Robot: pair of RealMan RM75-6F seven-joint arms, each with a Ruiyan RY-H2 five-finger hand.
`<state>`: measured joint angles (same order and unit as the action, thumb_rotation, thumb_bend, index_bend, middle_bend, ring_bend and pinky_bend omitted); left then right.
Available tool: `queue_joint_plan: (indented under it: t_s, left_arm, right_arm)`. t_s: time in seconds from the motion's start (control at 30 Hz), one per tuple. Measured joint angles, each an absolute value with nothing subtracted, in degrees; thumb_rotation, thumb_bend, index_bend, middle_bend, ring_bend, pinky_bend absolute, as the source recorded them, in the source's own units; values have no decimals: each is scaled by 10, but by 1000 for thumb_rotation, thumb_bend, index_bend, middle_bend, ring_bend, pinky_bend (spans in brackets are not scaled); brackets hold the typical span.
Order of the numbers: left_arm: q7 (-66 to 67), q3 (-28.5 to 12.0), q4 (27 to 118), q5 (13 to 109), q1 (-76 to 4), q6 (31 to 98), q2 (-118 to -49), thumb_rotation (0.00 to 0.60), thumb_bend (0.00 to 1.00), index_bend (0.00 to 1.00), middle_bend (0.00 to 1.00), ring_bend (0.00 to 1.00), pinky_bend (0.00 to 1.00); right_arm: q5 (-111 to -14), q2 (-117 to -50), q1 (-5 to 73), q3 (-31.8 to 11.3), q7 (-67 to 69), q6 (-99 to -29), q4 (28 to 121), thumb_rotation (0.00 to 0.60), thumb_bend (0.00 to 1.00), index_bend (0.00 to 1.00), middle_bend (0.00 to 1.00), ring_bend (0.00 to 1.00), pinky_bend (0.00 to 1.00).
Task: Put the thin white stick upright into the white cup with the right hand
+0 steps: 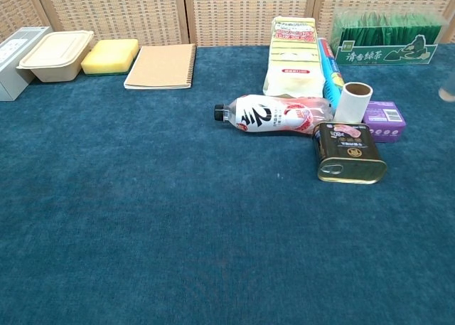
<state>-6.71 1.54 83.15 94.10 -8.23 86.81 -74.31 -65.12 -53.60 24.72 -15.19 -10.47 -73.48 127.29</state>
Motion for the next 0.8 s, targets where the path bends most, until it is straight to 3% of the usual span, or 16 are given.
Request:
queue_joint_plan:
  t_s: [0.1, 0.3, 0.5, 0.8]
  left_arm:
    - [-65, 16, 834, 941, -83, 858, -742, 600, 197, 96, 37, 30, 317]
    - [-65, 14, 833, 938, -83, 876, -742, 600, 197, 96, 36, 30, 317]
    - [-61, 14, 833, 941, -83, 867, -745, 600, 197, 96, 36, 30, 317]
    - [-49, 16, 820, 932, -89, 841, -761, 600, 197, 96, 37, 30, 316]
  right_arm:
    - [-684, -541, 253, -157, -111, -734, 1274, 600, 467, 794, 1000, 1000, 1000]
    - [-664, -570, 264, -124, -130, -728, 1267, 600, 465, 794, 1000, 1000, 1000]
    - [-595, -610, 308, -186, -147, -723, 1244, 600, 463, 794, 1000, 1000, 1000]
    - [-509, -668, 372, -224, -176, -711, 1186, 600, 462, 794, 1000, 1000, 1000]
